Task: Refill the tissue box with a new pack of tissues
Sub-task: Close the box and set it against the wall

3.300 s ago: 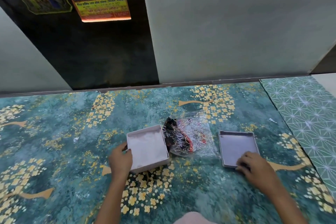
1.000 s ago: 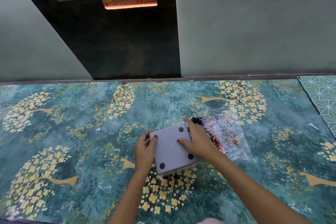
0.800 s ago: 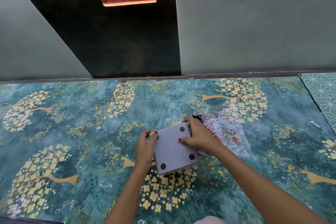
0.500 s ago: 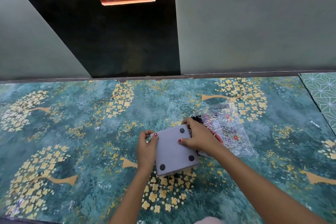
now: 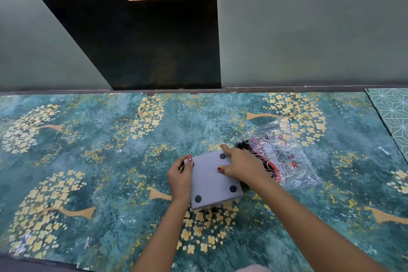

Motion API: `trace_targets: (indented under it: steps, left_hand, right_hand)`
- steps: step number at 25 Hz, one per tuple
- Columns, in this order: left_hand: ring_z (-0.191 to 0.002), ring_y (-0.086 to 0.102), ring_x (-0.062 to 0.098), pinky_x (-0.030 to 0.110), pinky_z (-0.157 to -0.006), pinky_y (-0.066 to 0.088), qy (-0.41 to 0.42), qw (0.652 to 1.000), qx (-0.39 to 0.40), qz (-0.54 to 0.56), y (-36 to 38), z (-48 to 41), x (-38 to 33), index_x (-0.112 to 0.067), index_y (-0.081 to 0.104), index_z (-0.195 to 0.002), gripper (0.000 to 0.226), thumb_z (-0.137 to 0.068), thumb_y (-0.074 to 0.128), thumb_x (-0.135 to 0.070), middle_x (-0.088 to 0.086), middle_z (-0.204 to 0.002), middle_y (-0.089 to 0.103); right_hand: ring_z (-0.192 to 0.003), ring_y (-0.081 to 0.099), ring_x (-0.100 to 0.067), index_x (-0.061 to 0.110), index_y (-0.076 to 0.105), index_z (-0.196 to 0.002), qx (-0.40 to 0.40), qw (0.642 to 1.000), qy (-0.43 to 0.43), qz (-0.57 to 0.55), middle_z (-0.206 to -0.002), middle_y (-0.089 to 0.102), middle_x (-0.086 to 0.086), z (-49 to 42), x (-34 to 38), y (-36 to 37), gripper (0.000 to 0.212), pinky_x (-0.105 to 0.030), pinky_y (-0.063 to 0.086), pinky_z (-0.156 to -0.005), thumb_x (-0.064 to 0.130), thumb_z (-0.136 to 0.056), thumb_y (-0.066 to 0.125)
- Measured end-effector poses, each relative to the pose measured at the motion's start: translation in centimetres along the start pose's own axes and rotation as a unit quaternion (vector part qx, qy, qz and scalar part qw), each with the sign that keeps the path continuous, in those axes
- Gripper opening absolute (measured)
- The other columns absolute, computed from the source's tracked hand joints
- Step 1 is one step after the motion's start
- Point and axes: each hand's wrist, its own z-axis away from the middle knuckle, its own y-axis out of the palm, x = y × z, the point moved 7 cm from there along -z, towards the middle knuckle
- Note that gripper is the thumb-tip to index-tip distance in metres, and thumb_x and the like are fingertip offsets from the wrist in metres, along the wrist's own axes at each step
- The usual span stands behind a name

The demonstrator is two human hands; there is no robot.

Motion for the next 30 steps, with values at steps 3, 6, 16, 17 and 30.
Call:
trace_targets:
  steps: [3, 6, 16, 17, 30]
  left_hand:
    - [-0.065, 0.052, 0.017, 0.029, -0.056, 0.044, -0.039, 0.999, -0.012, 0.017, -0.3, 0.3, 0.4, -0.01, 0.063, -0.093, 0.011, -0.088, 0.055, -0.016, 0.013, -0.089, 0.063]
    - [-0.075, 0.061, 0.03, 0.044, -0.072, 0.052, -0.178, 0.982, 0.032, 0.051, 0.4, 1.5, 2.1, -0.008, 0.059, -0.099, 0.033, -0.086, 0.055, -0.038, 0.012, -0.085, 0.063]
    - [-0.068, 0.069, 0.012, 0.025, -0.073, 0.056, 0.082, 0.912, 0.085, 0.393, 3.1, 5.3, -9.6, -0.018, 0.057, -0.05, 0.036, -0.078, 0.034, -0.014, -0.004, -0.046, 0.062]
    - [-0.057, 0.065, 0.011, 0.022, -0.075, 0.057, 0.102, 0.91, 0.107, 0.387, 4.1, 5.6, -10.3, -0.02, 0.056, -0.042, 0.039, -0.075, 0.034, -0.016, -0.005, -0.039, 0.056]
    - [-0.071, 0.062, 0.02, 0.034, -0.069, 0.047, -0.118, 0.932, 0.142, 0.312, 10.5, -0.8, -7.0, -0.014, 0.061, -0.066, 0.038, -0.092, 0.037, -0.026, 0.008, -0.074, 0.058]
  right_hand:
    - [-0.088, 0.061, -0.029, 0.03, 0.009, -0.144, 0.01, 0.998, 0.007, -0.069, -0.109, 0.064, -0.012, 1.0, -0.3, 0.6, 0.071, -0.039, 0.051, -0.073, 0.036, -0.086, 0.051]
    - [-0.077, 0.061, -0.022, 0.025, -0.001, -0.144, -0.002, 0.98, 0.013, -0.2, -0.09, 0.064, -0.007, 2.5, -0.6, 1.2, 0.083, -0.034, 0.049, -0.065, 0.032, -0.084, 0.055]
    - [-0.063, 0.061, -0.025, 0.018, 0.056, -0.088, -0.159, 0.628, 0.12, -0.753, -0.071, 0.065, -0.005, 5.5, -3.8, -3.3, 0.028, -0.029, 0.047, -0.055, 0.04, -0.074, 0.065]
    - [-0.06, 0.062, -0.026, 0.017, 0.057, -0.089, -0.144, 0.628, 0.14, -0.752, -0.071, 0.067, -0.007, 5.4, -4.3, -2.9, 0.03, -0.028, 0.049, -0.052, 0.04, -0.073, 0.067]
    - [-0.07, 0.067, -0.026, 0.026, 0.052, -0.121, -0.246, 0.708, 0.081, -0.657, -0.107, 0.065, -0.013, 1.4, -9.6, -7.7, 0.053, -0.031, 0.057, -0.055, 0.003, -0.075, 0.065]
